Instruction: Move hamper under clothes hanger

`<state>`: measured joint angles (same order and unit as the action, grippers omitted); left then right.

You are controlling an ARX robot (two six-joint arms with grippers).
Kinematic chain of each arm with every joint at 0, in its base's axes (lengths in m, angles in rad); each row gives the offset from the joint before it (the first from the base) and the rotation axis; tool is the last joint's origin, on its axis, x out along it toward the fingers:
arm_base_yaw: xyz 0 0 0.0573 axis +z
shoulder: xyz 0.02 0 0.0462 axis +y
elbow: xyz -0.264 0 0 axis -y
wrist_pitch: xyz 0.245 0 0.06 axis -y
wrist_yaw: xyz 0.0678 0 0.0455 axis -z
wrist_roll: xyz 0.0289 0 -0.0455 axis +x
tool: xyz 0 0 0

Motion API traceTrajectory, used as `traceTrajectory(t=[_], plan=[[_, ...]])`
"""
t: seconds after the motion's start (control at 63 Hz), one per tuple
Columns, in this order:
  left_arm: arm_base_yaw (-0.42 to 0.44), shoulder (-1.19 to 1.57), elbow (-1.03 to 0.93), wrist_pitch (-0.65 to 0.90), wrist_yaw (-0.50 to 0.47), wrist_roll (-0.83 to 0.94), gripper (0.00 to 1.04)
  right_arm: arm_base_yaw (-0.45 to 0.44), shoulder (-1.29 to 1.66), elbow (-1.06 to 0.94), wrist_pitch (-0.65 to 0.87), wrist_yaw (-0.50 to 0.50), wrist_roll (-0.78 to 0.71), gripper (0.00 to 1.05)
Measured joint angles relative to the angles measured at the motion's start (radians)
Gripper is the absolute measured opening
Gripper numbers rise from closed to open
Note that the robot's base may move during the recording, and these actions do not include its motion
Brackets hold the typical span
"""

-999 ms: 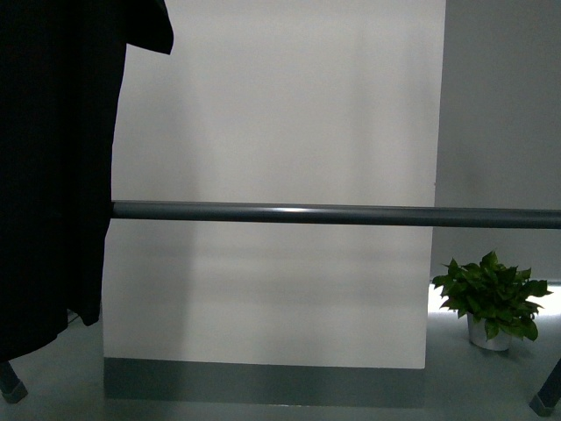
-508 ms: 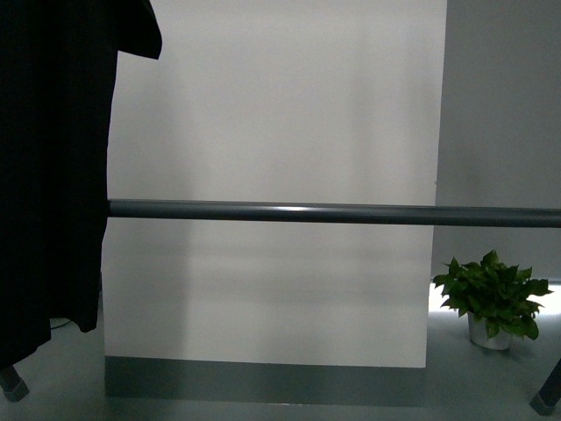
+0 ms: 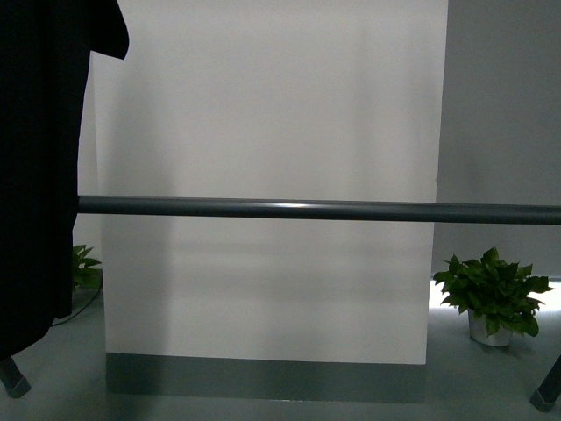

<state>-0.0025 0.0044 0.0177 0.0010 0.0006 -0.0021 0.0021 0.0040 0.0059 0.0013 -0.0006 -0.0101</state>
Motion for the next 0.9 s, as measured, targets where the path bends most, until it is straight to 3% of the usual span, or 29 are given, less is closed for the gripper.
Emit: traceTrajectory(t=[0.111, 0.19, 0.745, 0.841, 0.904], plan=[[0.0, 0.0, 0.0, 0.0, 0.0, 0.0, 0.04, 0.0, 0.0, 0.0, 0.0, 0.0, 0.0, 0.02], [0.0, 0.0, 0.0, 0.0, 0.0, 0.0, 0.15, 0.0, 0.0, 0.0, 0.0, 0.0, 0.0, 0.05], [0.0, 0.0, 0.0, 0.0, 0.0, 0.0, 0.99, 0.0, 0.0, 0.0, 0.0, 0.0, 0.0, 0.85], [0.0, 0.0, 0.0, 0.0, 0.0, 0.0, 0.98, 0.0, 0.0, 0.0, 0.0, 0.0, 0.0, 0.98], [0.0, 0.0, 0.0, 0.0, 0.0, 0.0, 0.98, 0.0, 0.0, 0.0, 0.0, 0.0, 0.0, 0.97]])
